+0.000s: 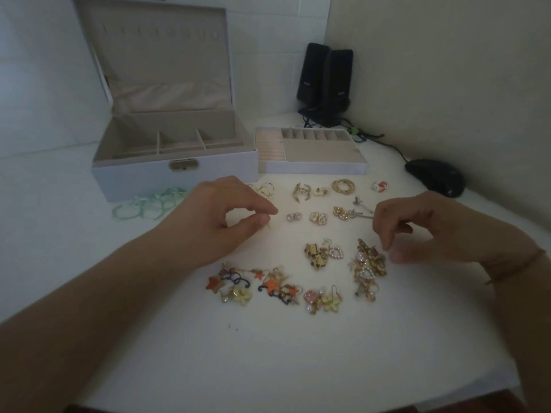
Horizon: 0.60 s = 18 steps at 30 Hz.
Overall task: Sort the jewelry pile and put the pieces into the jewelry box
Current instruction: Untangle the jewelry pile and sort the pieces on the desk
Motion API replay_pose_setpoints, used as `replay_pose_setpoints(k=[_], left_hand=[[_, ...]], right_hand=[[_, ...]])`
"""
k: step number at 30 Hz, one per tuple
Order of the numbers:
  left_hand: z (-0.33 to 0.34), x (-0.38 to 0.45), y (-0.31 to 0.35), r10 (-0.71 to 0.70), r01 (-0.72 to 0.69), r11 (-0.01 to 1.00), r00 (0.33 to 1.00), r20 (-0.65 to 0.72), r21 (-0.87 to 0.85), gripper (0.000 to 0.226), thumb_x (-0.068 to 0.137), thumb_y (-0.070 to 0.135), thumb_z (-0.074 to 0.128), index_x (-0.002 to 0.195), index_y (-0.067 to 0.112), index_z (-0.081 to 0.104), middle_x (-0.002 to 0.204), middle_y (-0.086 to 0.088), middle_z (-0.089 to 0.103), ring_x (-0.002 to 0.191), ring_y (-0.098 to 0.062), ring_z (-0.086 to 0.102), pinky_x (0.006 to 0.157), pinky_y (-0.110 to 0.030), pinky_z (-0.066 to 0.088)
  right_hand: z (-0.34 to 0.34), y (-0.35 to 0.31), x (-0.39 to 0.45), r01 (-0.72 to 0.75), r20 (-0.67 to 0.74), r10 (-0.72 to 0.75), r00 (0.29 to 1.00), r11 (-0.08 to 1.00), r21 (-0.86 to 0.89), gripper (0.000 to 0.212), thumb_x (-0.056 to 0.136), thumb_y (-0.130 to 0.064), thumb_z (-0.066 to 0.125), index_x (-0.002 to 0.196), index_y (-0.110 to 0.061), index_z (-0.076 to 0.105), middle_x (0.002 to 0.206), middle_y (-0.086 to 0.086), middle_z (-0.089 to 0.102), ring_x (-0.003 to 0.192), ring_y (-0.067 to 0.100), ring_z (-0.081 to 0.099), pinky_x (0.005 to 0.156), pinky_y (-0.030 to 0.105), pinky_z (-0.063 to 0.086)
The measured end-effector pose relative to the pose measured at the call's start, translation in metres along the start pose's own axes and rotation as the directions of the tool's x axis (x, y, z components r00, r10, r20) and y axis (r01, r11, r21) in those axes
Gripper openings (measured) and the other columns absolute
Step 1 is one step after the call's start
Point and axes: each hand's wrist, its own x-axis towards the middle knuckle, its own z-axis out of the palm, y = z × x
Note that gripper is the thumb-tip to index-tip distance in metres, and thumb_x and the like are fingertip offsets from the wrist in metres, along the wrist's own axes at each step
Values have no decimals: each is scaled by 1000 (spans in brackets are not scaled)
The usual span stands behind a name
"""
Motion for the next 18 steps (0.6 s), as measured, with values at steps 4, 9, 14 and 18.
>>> replay_pose_setpoints(k=[4, 9, 14, 18], left_hand=[[-1, -1, 1, 9, -9, 1000, 1000, 11, 15, 19, 90, 27, 65, 105, 24, 76, 95, 20, 69, 95, -1, 63, 85, -19, 50], [-1, -1, 5, 58, -59, 998, 997, 60, 23, 22, 91, 31, 62, 107, 23, 75, 97, 15, 72, 95, -3, 63, 86, -24, 51], [-2, -3, 5, 32, -32, 999, 997, 73, 9, 21, 91, 32, 63, 106, 24, 75, 97, 13, 73, 96, -4, 63, 86, -26, 51], [-7, -2, 6, 41, -38, 999, 990, 138, -25, 19, 87, 36, 68, 99, 24, 76, 86, 14, 71, 89, -11, 64, 80, -34, 52]], right_hand=[[2, 2, -1, -88, 64, 89, 994, 996, -15, 20, 65, -38, 82, 78, -29, 70, 88, -1, 60, 78, 19, 54, 72, 32, 42], [4, 0, 2, -131, 73, 134, 988, 990, -45, 23, 62, -28, 86, 81, -30, 75, 87, -2, 61, 79, 15, 56, 75, 18, 42], [10, -4, 6, -111, 79, 118, 990, 990, -90, 27, 60, -38, 87, 82, -33, 72, 84, -3, 60, 80, 16, 56, 74, 25, 45], [14, -5, 9, -70, 73, 77, 994, 993, -90, 22, 65, -47, 80, 83, -35, 73, 82, -5, 60, 77, 16, 58, 72, 28, 47]])
